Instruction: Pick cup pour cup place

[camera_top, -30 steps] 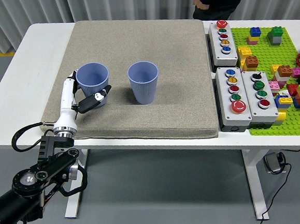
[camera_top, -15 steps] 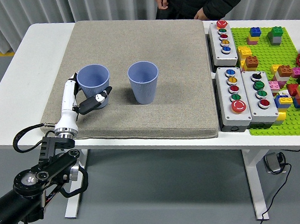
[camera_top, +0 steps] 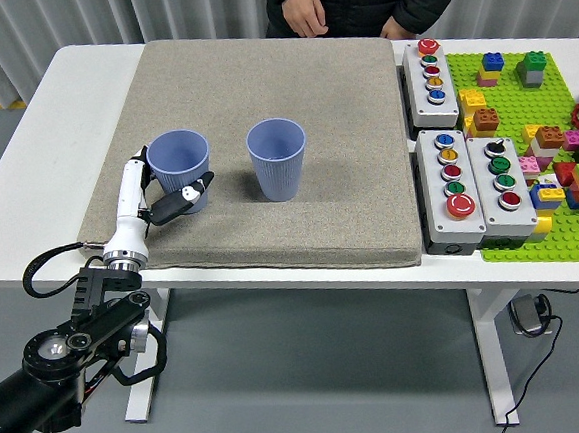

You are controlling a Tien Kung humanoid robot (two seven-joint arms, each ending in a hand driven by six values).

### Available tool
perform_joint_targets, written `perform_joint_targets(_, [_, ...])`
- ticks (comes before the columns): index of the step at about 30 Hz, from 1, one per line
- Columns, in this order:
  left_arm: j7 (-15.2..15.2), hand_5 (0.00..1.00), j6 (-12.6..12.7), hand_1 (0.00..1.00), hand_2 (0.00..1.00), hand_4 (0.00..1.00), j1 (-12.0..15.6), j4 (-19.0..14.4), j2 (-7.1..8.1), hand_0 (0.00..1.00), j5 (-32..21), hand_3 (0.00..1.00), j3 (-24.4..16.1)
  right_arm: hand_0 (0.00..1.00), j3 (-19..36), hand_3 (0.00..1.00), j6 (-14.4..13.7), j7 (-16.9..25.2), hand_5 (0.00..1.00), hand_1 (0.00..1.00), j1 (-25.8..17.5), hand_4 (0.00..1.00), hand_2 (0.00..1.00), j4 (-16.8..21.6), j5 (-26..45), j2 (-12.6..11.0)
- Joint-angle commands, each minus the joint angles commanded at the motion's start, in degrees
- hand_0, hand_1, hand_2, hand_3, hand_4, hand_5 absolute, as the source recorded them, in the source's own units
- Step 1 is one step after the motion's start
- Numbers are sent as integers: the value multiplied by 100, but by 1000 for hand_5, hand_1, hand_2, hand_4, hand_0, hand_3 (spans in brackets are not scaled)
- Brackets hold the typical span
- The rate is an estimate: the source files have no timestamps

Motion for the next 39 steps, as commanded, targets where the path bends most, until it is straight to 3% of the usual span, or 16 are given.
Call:
perform_joint_targets(2, [31, 265, -153, 615, 609, 857, 25, -17, 13, 606, 85, 574, -64, 698, 9, 604, -5, 0, 303, 696, 7, 11, 641, -1, -13, 2])
perform_joint_targets(3, [46, 416, -239, 666, 706, 940, 36, -32, 25, 661, 114, 666, -82, 698, 12, 604, -5, 1, 306, 696, 10, 12, 640, -1, -13, 1])
perform_joint_targets(8, [99, 416, -328, 666, 706, 940, 66, -91, 56, 661, 249, 666, -120, 698, 19, 604, -7, 1, 306, 696, 13, 12, 640, 0, -9, 3])
perform_joint_targets(9, [103, 457, -330, 671, 732, 973, 68, -94, 57, 673, 258, 693, -125, 699, 20, 604, -7, 1, 306, 696, 13, 11, 640, 0, -9, 3])
perform_joint_targets(39, [147, 440, -298, 684, 740, 970, 205, -190, 93, 679, 629, 698, -183, 699, 44, 603, 8, -2, 314, 695, 12, 10, 639, 2, -66, 11])
